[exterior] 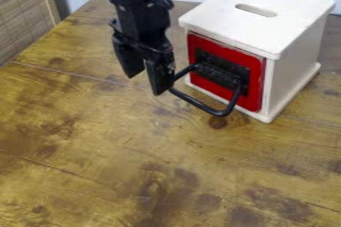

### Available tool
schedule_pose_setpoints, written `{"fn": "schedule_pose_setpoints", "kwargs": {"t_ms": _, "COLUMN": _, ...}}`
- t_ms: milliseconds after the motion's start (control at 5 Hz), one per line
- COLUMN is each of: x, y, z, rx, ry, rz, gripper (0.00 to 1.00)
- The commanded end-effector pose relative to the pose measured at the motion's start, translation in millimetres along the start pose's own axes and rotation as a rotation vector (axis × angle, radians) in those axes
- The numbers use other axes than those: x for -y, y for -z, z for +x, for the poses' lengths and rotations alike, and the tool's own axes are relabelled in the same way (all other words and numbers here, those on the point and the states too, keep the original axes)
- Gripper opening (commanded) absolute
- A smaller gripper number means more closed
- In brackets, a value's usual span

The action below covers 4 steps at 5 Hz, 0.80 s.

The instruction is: Close the drawer

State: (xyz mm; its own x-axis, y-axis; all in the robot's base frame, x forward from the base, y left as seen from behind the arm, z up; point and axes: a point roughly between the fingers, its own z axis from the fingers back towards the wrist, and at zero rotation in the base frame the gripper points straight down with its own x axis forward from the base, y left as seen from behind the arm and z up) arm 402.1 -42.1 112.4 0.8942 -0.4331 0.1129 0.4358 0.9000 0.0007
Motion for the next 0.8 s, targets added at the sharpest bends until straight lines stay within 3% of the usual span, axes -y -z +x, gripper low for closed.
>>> {"fn": "schedule_pose_setpoints", "kwargs": {"t_ms": 0, "x": -17, "y": -25.2, "z": 6.1, "rx": 0.057, "ry": 0.028, "rz": 0.018, "gripper": 1.0}}
{"fn": "schedule_pose_setpoints", "kwargs": {"t_ms": 200, "x": -20, "y": -30.4, "z": 4.3, "rx": 0.054, "ry": 0.044, "rz": 0.022, "gripper": 1.0}}
{"fn": "schedule_pose_setpoints", "kwargs": {"t_ms": 400, "x": -14, "y": -43.7, "z": -6.1, "rx": 0.057, "ry": -0.049, "rz": 0.049, "gripper": 1.0}}
{"fn": "schedule_pose_setpoints", "kwargs": {"t_ms": 600, "x": -5, "y": -58.0, "z": -13.1, "rx": 0.084, "ry": -0.113, "rz": 0.074, "gripper": 1.0}}
